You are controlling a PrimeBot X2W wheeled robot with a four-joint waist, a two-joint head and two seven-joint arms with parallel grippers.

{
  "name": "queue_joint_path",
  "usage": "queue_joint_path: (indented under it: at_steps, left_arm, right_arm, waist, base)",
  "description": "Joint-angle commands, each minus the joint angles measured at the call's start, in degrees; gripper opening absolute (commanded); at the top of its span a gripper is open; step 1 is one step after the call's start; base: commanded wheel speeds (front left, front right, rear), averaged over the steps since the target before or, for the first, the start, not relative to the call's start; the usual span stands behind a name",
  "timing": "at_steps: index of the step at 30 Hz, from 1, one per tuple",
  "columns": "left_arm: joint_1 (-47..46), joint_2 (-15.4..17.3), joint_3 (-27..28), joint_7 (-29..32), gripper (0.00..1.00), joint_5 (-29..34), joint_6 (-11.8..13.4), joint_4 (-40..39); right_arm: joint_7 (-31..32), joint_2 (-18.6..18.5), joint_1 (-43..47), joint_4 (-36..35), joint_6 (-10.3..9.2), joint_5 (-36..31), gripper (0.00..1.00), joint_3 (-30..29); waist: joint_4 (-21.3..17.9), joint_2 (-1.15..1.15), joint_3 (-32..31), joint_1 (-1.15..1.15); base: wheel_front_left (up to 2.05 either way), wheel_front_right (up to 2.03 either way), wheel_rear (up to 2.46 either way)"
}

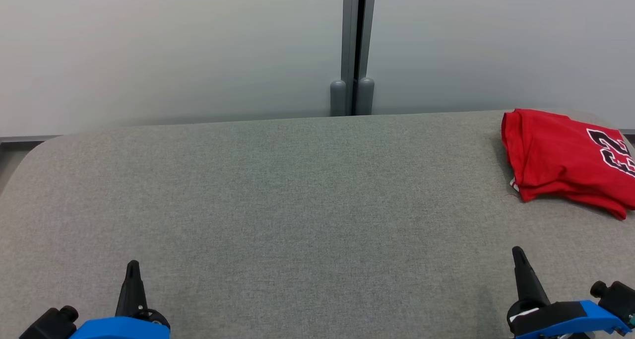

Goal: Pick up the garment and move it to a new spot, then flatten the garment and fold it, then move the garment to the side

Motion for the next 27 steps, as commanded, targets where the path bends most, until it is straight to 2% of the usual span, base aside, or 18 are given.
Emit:
queue_joint_path:
  at_steps: [1, 27]
  left_arm:
    - [-2.13, 0.09, 0.46, 0.52, 0.0, -2.53, -0.37, -0.82]
    - [-4.62, 0.04, 0.94, 4.7, 0.0, -19.73, -1.13, -1.04]
  right_arm:
    - [0.58, -0.27, -1.94, -1.1, 0.01, 2.54, 0.0, -0.35]
    - [4.82, -0.31, -3.29, -1.85, 0.01, 18.96, 0.0, -1.52]
  waist:
    - [0.02, -0.01, 0.01, 0.0]
    - [0.18, -0.01, 0.14, 0.0]
  base:
    - [0.0, 0.0, 0.0]
    - [0.0, 0.0, 0.0]
